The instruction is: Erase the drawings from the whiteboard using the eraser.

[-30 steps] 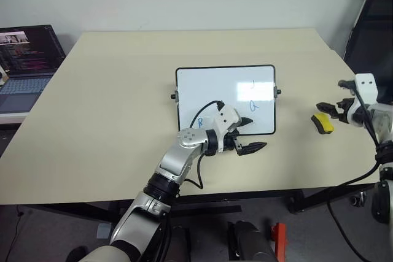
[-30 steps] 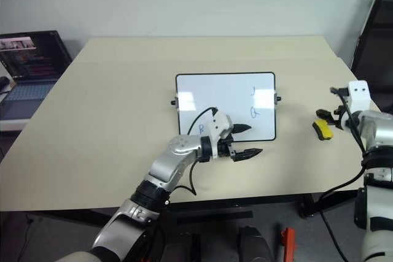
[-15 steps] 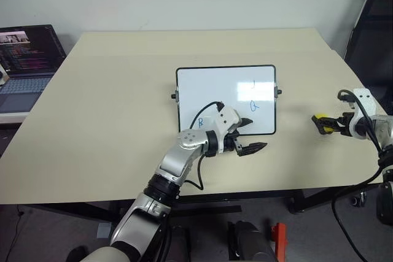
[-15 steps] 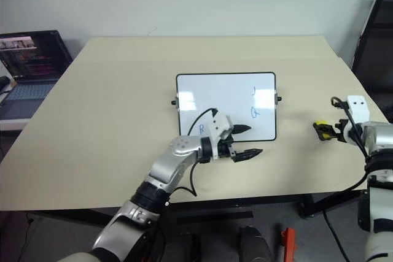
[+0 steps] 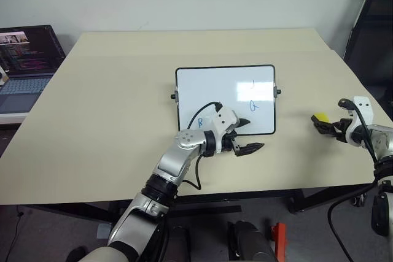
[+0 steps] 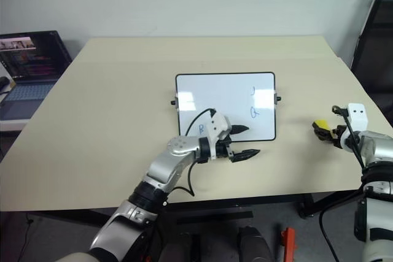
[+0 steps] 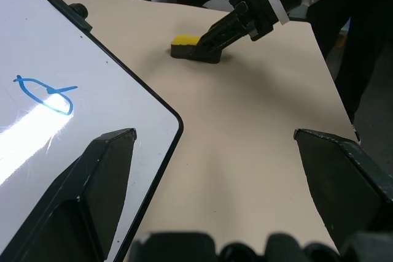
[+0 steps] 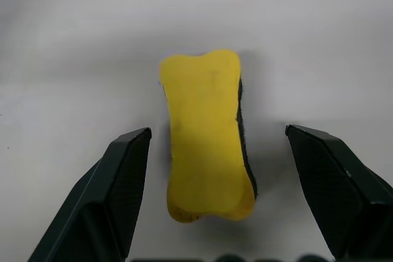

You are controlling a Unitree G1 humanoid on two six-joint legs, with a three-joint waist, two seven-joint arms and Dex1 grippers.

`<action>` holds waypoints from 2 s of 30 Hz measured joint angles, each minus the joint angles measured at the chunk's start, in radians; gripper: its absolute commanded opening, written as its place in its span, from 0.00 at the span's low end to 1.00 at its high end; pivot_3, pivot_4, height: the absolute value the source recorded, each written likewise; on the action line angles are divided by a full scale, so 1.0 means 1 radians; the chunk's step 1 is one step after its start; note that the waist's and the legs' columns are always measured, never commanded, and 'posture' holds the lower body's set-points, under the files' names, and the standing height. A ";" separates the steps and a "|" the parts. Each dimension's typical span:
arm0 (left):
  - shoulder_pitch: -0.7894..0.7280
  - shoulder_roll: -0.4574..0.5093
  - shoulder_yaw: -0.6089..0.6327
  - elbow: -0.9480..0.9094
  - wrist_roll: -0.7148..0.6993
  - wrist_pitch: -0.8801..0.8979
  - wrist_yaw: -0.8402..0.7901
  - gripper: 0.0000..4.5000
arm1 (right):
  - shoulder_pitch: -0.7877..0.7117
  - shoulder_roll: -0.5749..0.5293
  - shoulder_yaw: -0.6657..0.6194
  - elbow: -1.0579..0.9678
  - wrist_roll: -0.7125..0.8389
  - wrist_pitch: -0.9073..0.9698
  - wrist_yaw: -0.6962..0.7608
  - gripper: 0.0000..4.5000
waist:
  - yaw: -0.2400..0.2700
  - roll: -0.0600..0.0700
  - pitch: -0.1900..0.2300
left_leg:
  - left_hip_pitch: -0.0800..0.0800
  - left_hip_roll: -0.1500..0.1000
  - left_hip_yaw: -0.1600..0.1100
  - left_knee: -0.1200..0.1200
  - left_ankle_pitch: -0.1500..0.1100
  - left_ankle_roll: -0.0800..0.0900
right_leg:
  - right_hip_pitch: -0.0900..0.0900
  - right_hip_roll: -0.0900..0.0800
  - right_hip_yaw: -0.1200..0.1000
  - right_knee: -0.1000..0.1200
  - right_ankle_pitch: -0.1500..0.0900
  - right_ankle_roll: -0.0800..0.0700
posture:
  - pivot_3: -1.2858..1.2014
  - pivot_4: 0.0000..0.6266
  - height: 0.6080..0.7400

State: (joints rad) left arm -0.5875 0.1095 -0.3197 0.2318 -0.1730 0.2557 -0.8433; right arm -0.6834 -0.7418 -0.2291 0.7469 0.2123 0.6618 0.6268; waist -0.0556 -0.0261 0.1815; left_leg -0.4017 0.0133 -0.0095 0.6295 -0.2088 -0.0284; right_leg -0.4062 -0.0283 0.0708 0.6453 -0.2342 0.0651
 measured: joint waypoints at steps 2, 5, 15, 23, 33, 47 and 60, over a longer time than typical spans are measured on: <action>0.000 0.001 -0.001 0.000 0.000 0.000 -0.001 1.00 | 0.006 0.002 -0.008 -0.004 0.007 -0.001 -0.008 0.81 | 0.000 0.000 0.000 | 0.000 0.000 0.000 0.000 0.000 0.000 | 0.000 0.000 0.000 0.000 0.000 0.000 | 0.52 0.24 1.00; 0.000 0.003 -0.001 0.000 0.001 0.000 -0.002 1.00 | 0.020 0.006 -0.015 -0.019 0.010 -0.006 -0.020 0.64 | 0.000 0.000 0.000 | 0.000 0.000 0.000 0.000 0.000 0.000 | 0.000 0.000 0.000 0.000 0.000 0.000 | 0.52 0.24 1.00; 0.000 0.005 -0.009 0.000 0.001 0.000 -0.004 1.00 | 0.047 0.015 -0.025 -0.052 0.021 -0.016 -0.040 0.26 | 0.000 0.000 0.000 | 0.000 0.000 0.000 0.000 0.000 0.000 | 0.000 0.000 0.000 0.000 0.000 0.000 | 0.52 0.24 1.00; 0.000 0.006 -0.010 0.000 0.001 0.000 -0.004 1.00 | 0.049 0.014 -0.025 -0.104 0.038 -0.004 -0.039 0.25 | 0.000 0.000 0.000 | 0.000 0.000 0.000 0.000 0.000 0.000 | 0.000 0.000 0.000 0.000 0.000 0.000 | 0.52 0.24 1.00; -0.008 0.173 0.127 -0.138 -0.041 0.050 0.001 1.00 | 0.049 -0.020 -0.054 -0.518 0.128 0.091 -0.016 0.25 | -0.001 0.000 0.000 | 0.000 0.001 -0.001 0.000 0.000 0.000 | 0.000 0.000 -0.001 0.000 0.000 0.000 | 0.52 0.24 1.00; 0.167 0.459 0.356 -0.424 -0.173 0.155 -0.024 1.00 | 0.043 0.053 0.057 -0.723 0.160 0.050 0.007 0.25 | 0.000 0.000 0.000 | 0.000 0.001 -0.001 0.000 0.000 0.000 | -0.001 0.000 -0.002 0.000 0.000 -0.001 | 0.52 0.24 1.00; 0.327 0.495 0.414 -0.302 -0.152 -0.122 -0.088 1.00 | -0.012 0.270 0.324 -0.786 0.045 -0.201 0.048 0.25 | 0.000 0.000 0.001 | -0.001 0.003 -0.001 -0.001 0.000 0.000 | -0.002 0.000 -0.003 0.001 -0.001 -0.002 | 0.52 0.24 1.00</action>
State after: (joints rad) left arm -0.2601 0.6046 0.0941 -0.0704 -0.3248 0.1338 -0.9310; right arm -0.6954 -0.4720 0.0948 -0.0392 0.2577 0.4609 0.6753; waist -0.0552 -0.0262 0.1820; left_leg -0.4022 0.0162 -0.0108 0.6283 -0.2089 -0.0285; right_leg -0.4077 -0.0280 0.0678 0.6458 -0.2351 0.0631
